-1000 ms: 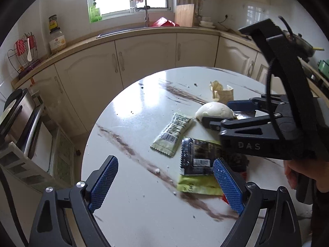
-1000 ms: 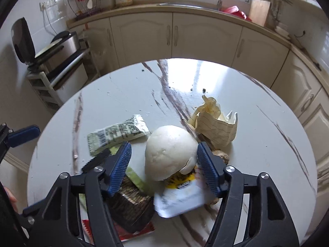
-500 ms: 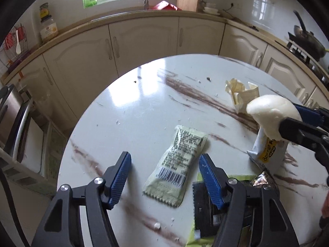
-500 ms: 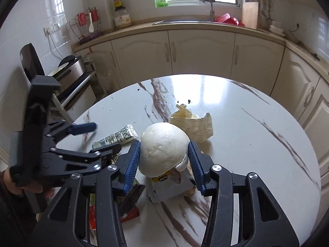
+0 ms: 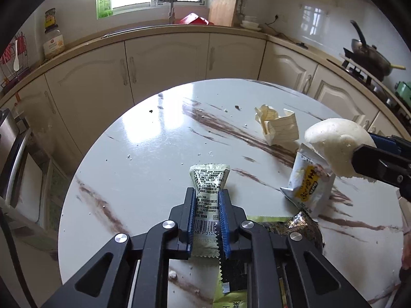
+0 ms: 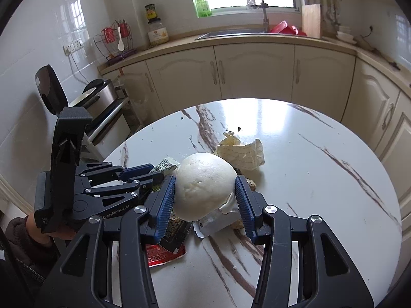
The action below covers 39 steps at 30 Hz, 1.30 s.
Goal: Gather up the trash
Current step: 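Carry the bun and sachet over the blue bin and open both grippers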
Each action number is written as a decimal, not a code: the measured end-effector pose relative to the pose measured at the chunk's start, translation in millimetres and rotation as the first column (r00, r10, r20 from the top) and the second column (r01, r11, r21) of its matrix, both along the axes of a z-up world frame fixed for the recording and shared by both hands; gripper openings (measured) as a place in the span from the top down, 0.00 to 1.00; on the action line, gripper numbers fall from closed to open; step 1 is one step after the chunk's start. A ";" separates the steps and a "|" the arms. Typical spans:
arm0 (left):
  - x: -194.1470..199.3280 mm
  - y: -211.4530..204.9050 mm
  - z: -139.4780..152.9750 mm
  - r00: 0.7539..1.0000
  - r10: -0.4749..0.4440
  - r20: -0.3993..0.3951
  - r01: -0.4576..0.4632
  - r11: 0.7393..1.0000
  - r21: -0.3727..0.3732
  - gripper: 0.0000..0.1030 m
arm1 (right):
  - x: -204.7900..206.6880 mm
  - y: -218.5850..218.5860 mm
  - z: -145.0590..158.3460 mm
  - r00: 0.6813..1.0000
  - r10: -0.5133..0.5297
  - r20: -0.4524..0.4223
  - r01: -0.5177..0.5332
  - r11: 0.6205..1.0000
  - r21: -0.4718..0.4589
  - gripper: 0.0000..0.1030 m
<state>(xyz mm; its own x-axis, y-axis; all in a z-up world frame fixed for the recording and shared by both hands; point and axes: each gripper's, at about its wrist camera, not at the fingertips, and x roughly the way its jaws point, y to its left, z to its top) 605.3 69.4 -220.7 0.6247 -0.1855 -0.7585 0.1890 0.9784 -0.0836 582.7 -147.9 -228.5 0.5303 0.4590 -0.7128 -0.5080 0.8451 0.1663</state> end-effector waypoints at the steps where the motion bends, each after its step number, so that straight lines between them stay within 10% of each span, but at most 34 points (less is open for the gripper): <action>1: -7.1 4.5 0.0 1.000 0.001 0.001 -0.001 1.000 -0.001 0.88 | -1.0 0.1 1.0 1.000 -0.001 -0.001 0.001 1.000 0.001 0.57; 21: -199.2 76.1 55.5 0.982 0.064 0.180 -0.051 0.996 -0.080 0.88 | -101.0 56.3 48.8 0.993 0.102 0.055 -0.103 0.994 0.022 0.57; 30: -330.0 171.8 31.4 0.968 0.213 0.132 -0.204 0.976 -0.080 0.88 | -181.1 168.1 29.6 0.953 0.303 0.017 -0.304 0.952 0.033 0.57; 39: -372.2 223.4 -6.4 0.951 0.309 -0.001 -0.308 0.948 -0.087 0.88 | -211.4 266.5 -19.6 0.903 0.423 -0.076 -0.423 0.906 0.009 0.57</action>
<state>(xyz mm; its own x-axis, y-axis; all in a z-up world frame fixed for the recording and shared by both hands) 233.1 292.8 -227.1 0.6712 -0.0456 -0.7399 -0.1190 0.9785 -0.1682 371.4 118.6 -248.1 0.2330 0.6233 -0.7465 -0.8044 0.5548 0.2122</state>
